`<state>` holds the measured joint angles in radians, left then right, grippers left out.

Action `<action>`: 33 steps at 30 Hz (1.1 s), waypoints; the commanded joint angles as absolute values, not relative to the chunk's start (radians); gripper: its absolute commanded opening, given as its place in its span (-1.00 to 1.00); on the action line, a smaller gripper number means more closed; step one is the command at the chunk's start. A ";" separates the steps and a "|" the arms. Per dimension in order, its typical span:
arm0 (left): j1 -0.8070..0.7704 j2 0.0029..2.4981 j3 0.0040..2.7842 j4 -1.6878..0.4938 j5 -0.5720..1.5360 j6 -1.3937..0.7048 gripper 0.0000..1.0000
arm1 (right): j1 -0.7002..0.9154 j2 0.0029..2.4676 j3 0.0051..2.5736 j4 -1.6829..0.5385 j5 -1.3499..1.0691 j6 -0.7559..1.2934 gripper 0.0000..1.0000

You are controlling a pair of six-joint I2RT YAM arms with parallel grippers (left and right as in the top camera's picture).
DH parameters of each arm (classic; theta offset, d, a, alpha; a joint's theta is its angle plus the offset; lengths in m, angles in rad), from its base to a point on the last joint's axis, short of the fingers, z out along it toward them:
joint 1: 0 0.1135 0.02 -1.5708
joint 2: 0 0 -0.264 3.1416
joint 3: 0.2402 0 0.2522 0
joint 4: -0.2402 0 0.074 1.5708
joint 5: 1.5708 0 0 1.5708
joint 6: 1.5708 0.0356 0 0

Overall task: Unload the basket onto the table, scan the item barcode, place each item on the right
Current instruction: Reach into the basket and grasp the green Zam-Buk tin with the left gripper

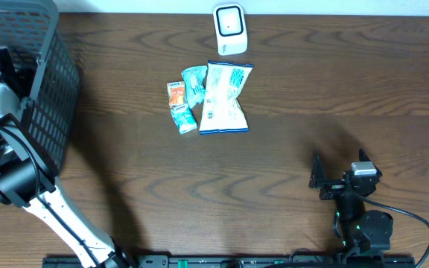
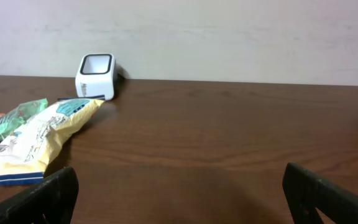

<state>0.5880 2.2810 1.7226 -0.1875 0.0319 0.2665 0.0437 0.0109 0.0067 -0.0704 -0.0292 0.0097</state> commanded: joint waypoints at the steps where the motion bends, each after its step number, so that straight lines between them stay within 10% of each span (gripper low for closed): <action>1: 0.588 2.262 1.711 -0.131 0.041 0.257 0.81 | 0.054 0.006 0.005 -0.075 -0.028 0.002 0.99; 29: 0.591 2.330 1.711 -0.269 0.128 0.257 0.44 | 0.054 0.006 0.005 -0.075 -0.028 0.002 0.99; 33: 0.590 2.330 1.711 -0.226 0.127 0.258 1.00 | 0.054 0.006 0.005 -0.075 -0.028 0.002 0.98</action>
<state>0.5938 2.3116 1.7367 -0.2264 0.1295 0.2527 0.0437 0.0109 0.0067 -0.0704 -0.0296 0.0097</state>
